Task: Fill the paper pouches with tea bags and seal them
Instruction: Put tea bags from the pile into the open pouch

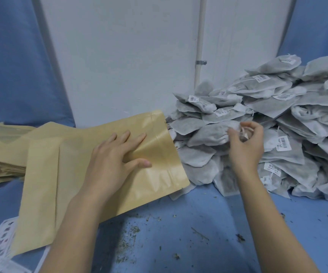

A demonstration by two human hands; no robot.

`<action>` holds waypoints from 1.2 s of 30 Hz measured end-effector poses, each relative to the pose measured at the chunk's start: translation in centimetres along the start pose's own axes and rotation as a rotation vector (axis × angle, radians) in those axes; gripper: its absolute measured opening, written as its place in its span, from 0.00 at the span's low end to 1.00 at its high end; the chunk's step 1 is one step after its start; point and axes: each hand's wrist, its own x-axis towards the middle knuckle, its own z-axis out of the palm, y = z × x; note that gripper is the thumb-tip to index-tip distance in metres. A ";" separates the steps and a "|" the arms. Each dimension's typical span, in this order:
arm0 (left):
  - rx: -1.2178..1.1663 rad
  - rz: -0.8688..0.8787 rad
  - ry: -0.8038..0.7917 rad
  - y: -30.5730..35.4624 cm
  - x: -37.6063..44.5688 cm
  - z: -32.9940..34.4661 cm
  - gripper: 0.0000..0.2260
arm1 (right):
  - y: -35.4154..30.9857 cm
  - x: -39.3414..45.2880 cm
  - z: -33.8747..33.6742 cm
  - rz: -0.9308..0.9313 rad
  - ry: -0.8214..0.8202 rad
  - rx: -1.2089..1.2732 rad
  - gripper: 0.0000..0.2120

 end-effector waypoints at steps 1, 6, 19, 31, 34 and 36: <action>-0.007 -0.004 -0.010 0.0 0.0 0.1 0.30 | -0.3 0.3 -0.2 0.024 -0.017 0.045 0.12; -0.094 -0.044 -0.044 -0.3 -0.1 0.4 0.32 | -1.0 0.7 -1.0 0.055 -0.205 0.188 0.16; -0.350 0.003 -0.091 -0.1 -0.2 0.4 0.30 | -2.6 -2.4 1.4 -0.011 -0.657 0.239 0.16; -0.324 0.109 -0.248 1.0 -0.3 0.0 0.28 | -3.9 -5.1 1.9 0.122 -1.508 -0.203 0.22; -0.299 0.077 -0.226 0.6 -0.3 -0.1 0.29 | -3.8 -4.7 2.1 0.026 -1.396 -0.094 0.21; -0.296 0.041 -0.170 0.1 -0.2 -0.1 0.30 | -3.9 -4.0 2.0 0.039 -1.226 0.047 0.20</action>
